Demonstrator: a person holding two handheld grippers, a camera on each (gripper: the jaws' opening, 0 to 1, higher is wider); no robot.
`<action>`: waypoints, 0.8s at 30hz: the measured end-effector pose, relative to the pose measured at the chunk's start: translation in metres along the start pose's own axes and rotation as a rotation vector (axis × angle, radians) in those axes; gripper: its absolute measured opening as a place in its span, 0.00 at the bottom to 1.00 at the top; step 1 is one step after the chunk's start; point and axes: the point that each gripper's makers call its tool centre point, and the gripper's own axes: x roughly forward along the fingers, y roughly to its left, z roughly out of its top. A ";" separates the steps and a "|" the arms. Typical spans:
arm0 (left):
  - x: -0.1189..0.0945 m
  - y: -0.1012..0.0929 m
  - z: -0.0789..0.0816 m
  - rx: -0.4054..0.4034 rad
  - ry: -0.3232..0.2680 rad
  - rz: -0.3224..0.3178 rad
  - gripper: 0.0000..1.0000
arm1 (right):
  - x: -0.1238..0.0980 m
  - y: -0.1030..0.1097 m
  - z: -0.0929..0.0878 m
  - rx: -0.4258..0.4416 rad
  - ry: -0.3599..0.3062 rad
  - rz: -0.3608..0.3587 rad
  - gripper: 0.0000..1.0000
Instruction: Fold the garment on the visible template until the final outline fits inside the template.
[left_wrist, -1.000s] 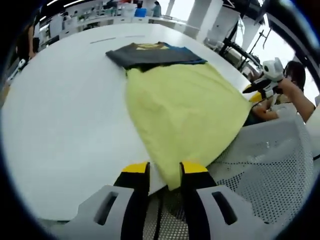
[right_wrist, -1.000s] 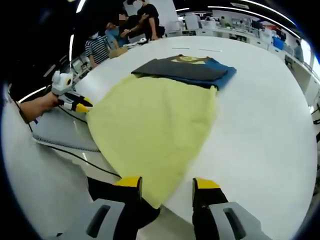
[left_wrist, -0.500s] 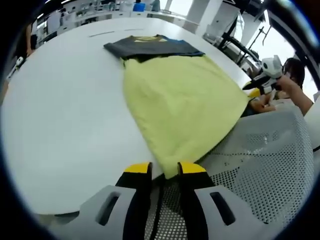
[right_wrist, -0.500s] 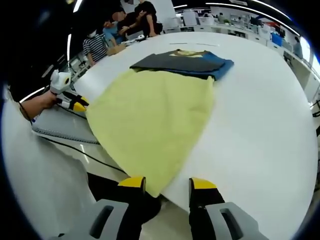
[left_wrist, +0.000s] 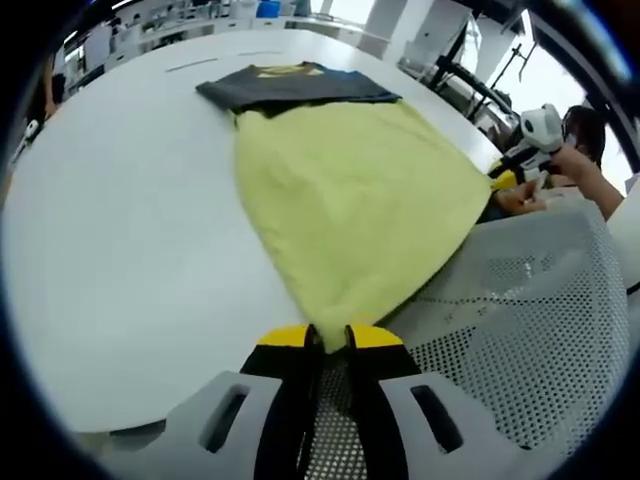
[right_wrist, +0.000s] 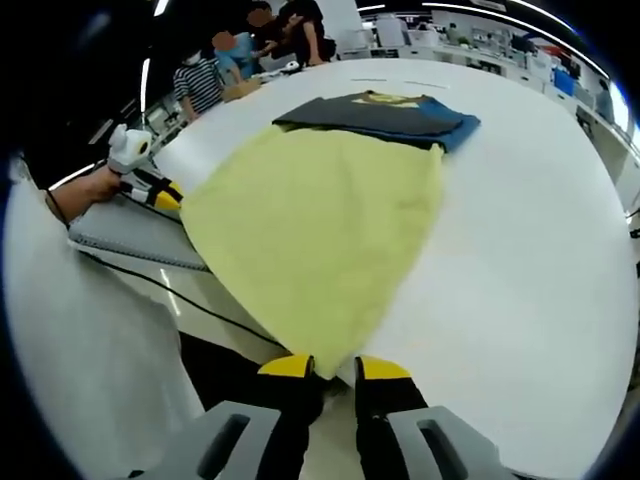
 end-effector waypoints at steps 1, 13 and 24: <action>0.000 0.000 0.000 0.001 0.002 -0.001 0.09 | 0.000 0.000 0.000 0.001 0.000 0.001 0.08; 0.002 -0.002 -0.002 -0.015 0.007 -0.019 0.01 | 0.003 0.004 0.001 0.007 0.001 0.012 0.00; -0.005 -0.007 0.006 -0.023 -0.023 -0.040 0.00 | -0.004 0.003 0.011 0.036 -0.020 0.014 0.00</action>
